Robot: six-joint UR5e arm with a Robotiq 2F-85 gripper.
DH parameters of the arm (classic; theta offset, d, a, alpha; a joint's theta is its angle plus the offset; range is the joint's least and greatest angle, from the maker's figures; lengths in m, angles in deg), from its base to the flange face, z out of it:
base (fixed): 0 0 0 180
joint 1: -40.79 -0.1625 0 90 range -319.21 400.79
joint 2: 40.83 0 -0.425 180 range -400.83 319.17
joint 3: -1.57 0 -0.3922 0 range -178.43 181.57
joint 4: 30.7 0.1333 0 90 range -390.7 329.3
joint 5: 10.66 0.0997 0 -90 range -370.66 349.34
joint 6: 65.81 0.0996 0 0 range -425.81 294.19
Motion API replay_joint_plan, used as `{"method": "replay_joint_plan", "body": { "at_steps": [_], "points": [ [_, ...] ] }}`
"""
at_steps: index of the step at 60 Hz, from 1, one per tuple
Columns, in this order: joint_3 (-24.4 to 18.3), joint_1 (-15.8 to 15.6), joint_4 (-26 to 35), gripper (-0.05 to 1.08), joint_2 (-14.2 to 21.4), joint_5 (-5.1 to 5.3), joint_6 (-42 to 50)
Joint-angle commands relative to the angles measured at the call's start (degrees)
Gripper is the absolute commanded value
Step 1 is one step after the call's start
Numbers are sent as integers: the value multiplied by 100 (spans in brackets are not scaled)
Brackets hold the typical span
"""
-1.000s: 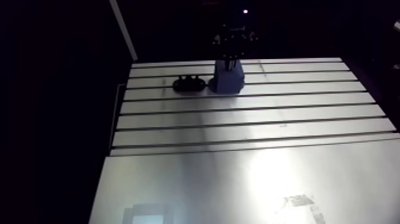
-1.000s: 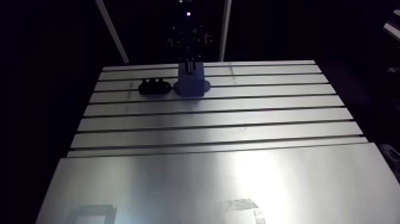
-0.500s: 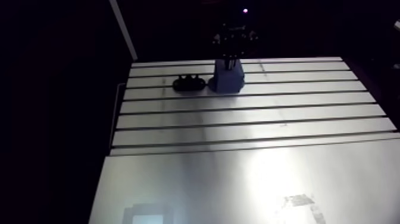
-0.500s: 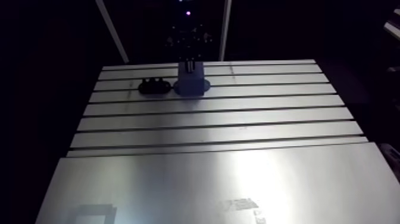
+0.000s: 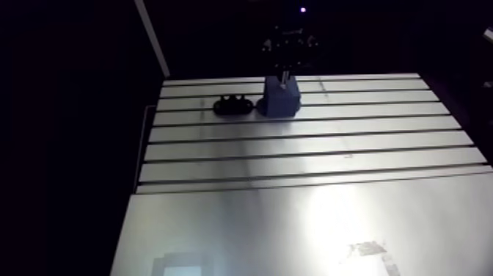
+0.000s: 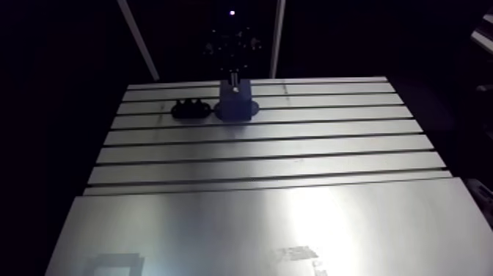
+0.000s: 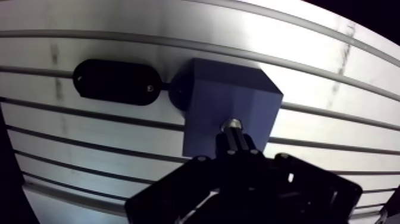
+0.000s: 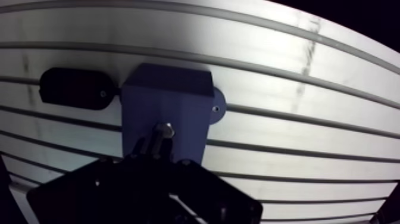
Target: Pick up the M10 bolt and insert it into the hex recess until seated.
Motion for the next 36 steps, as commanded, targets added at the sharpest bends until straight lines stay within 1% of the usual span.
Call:
{"method": "replay_joint_plan", "body": {
  "at_steps": [1,2,4,5,6,7,10,14,30,31,33,36],
  "points": [
    [3,0,55,88,104,-7,-1],
    [3,0,71,54,113,-16,7],
    [3,0,71,54,113,-16,7],
    [3,0,119,15,136,-25,0],
    [3,0,119,15,136,-25,0],
    [3,0,163,3,170,-33,0],
    [10,0,200,1,190,-12,-1],
    [4,0,206,0,210,-51,8],
    [3,-8,238,0,294,-86,16],
    [10,-1,248,0,306,-117,17],
    [19,0,265,0,322,-137,24],
    [13,0,305,0,355,-140,85]
  ]
}}
